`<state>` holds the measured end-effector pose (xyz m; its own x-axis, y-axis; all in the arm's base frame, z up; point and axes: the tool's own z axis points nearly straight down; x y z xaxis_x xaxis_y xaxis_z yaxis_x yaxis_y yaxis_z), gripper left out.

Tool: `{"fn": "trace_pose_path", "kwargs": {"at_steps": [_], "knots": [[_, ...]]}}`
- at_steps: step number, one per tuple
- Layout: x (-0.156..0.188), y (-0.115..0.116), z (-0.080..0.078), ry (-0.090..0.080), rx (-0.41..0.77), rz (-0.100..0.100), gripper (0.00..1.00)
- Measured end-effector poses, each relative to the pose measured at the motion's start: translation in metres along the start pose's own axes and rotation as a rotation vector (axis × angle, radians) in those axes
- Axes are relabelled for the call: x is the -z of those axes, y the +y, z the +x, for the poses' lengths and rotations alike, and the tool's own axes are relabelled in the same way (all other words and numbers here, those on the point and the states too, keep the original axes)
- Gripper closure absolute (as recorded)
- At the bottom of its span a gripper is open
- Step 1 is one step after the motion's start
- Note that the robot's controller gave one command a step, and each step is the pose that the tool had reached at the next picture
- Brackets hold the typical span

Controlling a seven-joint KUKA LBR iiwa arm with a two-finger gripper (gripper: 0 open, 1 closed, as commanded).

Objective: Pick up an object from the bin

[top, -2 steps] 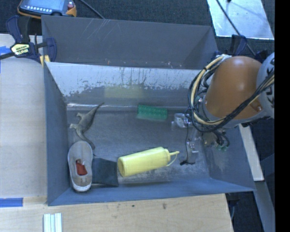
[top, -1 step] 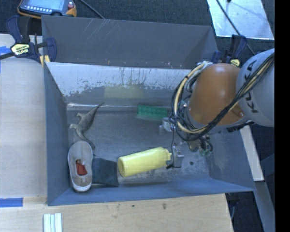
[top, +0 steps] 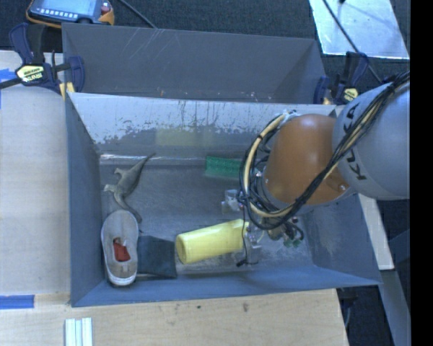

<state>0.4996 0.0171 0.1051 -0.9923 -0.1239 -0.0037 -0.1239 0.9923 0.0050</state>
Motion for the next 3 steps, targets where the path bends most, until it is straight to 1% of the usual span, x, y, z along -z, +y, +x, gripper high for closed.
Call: {"fn": "trace_pose_path", "kwargs": {"at_steps": [1, 2, 3], "knots": [[-0.031, -0.027, 0.015, 0.002, -0.079, 0.005, 1.00], [-0.031, -0.027, 0.015, 0.002, -0.079, 0.005, 1.00], [-0.024, 0.034, 0.007, 0.001, -0.072, 0.007, 1.00]]}}
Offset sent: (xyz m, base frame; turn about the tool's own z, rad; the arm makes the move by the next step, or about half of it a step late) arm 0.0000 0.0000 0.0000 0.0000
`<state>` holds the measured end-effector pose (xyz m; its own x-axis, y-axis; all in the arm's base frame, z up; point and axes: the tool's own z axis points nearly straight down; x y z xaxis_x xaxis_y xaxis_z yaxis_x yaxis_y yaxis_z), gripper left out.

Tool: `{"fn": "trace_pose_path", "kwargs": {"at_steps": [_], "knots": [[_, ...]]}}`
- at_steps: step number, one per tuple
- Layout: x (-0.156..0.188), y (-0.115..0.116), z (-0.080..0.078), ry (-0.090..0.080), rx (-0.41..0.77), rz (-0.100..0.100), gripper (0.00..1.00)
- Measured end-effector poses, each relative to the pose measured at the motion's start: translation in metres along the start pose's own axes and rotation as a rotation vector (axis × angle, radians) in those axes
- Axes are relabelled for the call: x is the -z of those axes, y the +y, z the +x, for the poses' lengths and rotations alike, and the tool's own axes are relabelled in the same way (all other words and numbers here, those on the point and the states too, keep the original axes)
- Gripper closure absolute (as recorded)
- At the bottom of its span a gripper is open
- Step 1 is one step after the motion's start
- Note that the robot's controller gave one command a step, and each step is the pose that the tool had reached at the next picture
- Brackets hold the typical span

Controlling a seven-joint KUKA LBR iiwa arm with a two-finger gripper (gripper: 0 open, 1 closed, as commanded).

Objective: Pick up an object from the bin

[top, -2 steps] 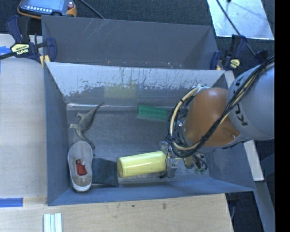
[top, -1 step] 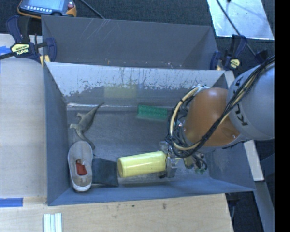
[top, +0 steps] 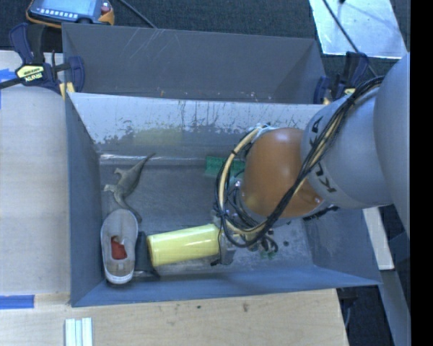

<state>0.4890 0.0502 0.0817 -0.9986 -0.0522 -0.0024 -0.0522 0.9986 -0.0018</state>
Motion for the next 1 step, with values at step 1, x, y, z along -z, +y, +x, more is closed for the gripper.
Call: {"fn": "trace_pose_path", "kwargs": {"at_steps": [1], "knots": [[0.0251, 0.0328, 0.0031, 0.000, 0.070, 0.001, 1.00]]}}
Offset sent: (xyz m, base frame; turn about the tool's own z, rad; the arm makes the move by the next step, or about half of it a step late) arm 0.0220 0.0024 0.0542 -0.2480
